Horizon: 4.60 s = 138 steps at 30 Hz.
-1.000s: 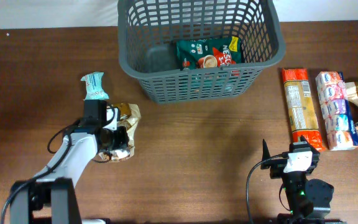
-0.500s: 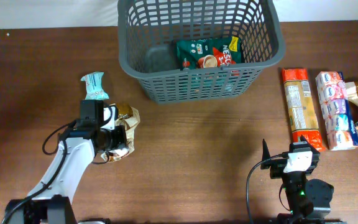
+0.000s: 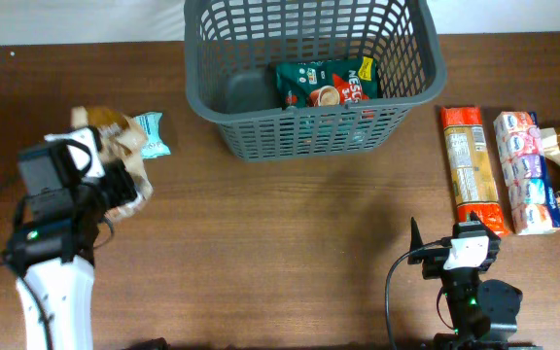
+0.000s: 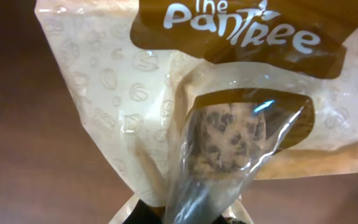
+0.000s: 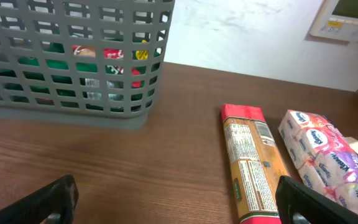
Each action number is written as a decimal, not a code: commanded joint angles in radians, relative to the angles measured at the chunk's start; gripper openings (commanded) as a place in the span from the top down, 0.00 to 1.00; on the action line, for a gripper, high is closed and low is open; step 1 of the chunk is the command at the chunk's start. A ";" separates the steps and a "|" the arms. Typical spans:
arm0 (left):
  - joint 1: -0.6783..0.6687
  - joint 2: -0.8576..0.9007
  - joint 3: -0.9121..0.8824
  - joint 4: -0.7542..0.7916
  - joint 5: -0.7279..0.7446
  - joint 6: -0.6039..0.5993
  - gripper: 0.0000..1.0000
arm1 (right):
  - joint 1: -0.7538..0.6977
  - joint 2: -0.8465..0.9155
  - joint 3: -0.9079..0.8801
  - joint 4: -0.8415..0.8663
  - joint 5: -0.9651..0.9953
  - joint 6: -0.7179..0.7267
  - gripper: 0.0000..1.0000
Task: Pack container
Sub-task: 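Carry the cookie bag over the basket and release it inside, then reach the left gripper to the mint-green tissue wipes pack and grasp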
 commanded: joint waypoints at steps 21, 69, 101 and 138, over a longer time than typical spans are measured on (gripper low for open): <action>-0.314 0.229 0.407 0.399 0.435 0.131 0.98 | 0.007 -0.005 -0.006 -0.002 -0.006 0.011 0.01; -0.534 0.740 1.470 -0.502 -0.307 0.268 0.32 | 0.007 -0.005 -0.006 -0.002 -0.006 0.011 0.01; -0.095 0.862 0.613 -0.277 -0.186 0.051 0.25 | 0.007 -0.005 -0.006 -0.002 -0.006 0.011 0.01; -0.121 1.120 0.612 0.051 -0.103 0.032 0.75 | 0.007 -0.005 -0.006 -0.002 -0.005 0.011 0.01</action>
